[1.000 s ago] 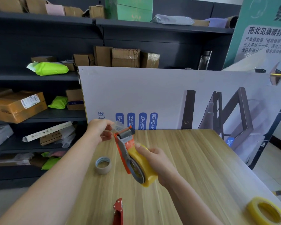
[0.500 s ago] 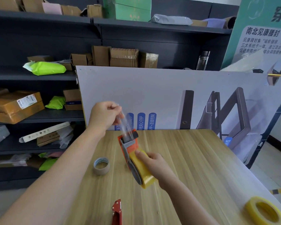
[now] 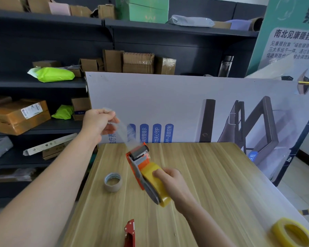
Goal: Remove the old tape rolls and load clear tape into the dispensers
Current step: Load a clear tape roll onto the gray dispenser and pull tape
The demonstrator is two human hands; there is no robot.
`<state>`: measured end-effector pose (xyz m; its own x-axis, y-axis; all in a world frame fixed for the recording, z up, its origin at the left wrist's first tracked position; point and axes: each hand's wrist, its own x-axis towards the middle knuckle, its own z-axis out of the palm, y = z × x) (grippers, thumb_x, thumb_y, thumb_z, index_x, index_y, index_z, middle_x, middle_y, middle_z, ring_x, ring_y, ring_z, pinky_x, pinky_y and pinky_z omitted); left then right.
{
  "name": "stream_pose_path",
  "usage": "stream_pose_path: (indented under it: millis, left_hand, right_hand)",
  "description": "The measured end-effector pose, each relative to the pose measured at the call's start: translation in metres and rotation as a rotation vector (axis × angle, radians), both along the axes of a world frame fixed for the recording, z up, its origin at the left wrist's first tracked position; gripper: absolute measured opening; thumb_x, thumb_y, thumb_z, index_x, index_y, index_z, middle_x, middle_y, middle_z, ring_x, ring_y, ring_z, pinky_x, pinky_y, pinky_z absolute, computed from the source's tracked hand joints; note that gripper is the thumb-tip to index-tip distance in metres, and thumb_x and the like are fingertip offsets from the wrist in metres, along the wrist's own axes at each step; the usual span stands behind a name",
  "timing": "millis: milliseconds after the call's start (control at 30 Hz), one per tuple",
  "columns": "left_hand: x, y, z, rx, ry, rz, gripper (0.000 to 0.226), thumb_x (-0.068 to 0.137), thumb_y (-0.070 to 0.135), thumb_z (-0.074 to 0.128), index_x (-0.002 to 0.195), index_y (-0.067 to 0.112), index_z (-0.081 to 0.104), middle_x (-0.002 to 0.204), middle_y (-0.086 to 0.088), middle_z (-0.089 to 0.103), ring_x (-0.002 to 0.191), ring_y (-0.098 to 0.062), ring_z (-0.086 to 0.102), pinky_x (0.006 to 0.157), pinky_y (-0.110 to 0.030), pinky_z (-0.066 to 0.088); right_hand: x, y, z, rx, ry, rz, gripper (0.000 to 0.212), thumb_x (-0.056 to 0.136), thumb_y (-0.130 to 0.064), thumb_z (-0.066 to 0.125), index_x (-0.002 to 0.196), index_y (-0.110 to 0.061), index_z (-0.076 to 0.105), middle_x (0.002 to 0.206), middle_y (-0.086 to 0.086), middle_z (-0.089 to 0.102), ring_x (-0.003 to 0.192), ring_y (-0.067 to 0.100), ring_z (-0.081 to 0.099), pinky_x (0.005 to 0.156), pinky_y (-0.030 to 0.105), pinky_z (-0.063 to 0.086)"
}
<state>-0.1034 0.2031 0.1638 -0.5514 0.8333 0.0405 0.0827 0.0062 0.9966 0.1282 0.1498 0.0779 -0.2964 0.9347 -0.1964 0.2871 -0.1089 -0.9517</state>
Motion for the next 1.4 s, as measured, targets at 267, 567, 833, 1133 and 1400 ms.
stream_pose_path:
  millis: [267, 567, 833, 1133, 1400]
  left_hand:
    - [-0.005, 0.010, -0.047, -0.147, -0.110, 0.065, 0.003, 0.088, 0.007, 0.063, 0.085, 0.008, 0.064, 0.073, -0.007, 0.058, 0.048, -0.017, 0.044, 0.051, -0.030, 0.048]
    - [0.024, 0.015, -0.092, -0.215, -0.285, -0.022, 0.024, 0.084, -0.012, 0.051, 0.074, 0.010, 0.056, 0.082, -0.010, 0.055, 0.074, -0.022, 0.053, 0.061, -0.033, 0.048]
    - [0.065, -0.008, -0.122, -0.251, -0.700, -0.325, 0.021, 0.074, 0.003, 0.056, 0.092, 0.013, 0.059, 0.079, -0.008, 0.058, 0.067, -0.021, 0.055, 0.064, -0.034, 0.044]
    - [0.088, -0.020, -0.133, -0.164, -0.831, -0.482, 0.016, 0.076, 0.012, 0.059, 0.090, 0.009, 0.067, 0.084, -0.012, 0.062, 0.079, -0.027, 0.058, 0.075, -0.041, 0.049]
    - [0.089, -0.028, -0.141, -0.209, -0.734, -0.512, 0.025, 0.070, 0.037, 0.066, 0.083, 0.017, 0.070, 0.087, -0.007, 0.064, 0.086, -0.023, 0.057, 0.080, -0.040, 0.042]
  right_hand:
    - [0.001, -0.001, 0.006, -0.137, 0.150, -0.095, 0.019, 0.085, -0.035, 0.063, 0.081, -0.028, 0.046, 0.092, -0.004, 0.054, 0.088, 0.012, 0.054, 0.082, 0.032, 0.048]
    - [0.000, 0.015, 0.000, -0.363, 0.356, -0.218, 0.089, 0.041, -0.052, 0.070, 0.120, -0.013, 0.057, 0.110, 0.018, 0.070, 0.091, 0.030, 0.069, 0.076, 0.037, 0.056]
    - [0.012, 0.022, 0.002, -0.392, 0.507, -0.254, 0.040, 0.076, -0.036, 0.060, 0.100, -0.004, 0.063, 0.069, 0.012, 0.069, 0.058, 0.024, 0.063, 0.066, 0.035, 0.053]
    - [0.022, 0.020, 0.003, -0.399, 0.535, -0.277, 0.030, 0.081, -0.035, 0.058, 0.092, -0.008, 0.063, 0.066, 0.010, 0.070, 0.066, 0.026, 0.064, 0.067, 0.036, 0.053]
    - [0.022, 0.015, 0.009, -0.394, 0.493, -0.303, 0.039, 0.080, -0.038, 0.059, 0.107, -0.009, 0.061, 0.091, 0.016, 0.070, 0.081, 0.031, 0.066, 0.074, 0.040, 0.054]
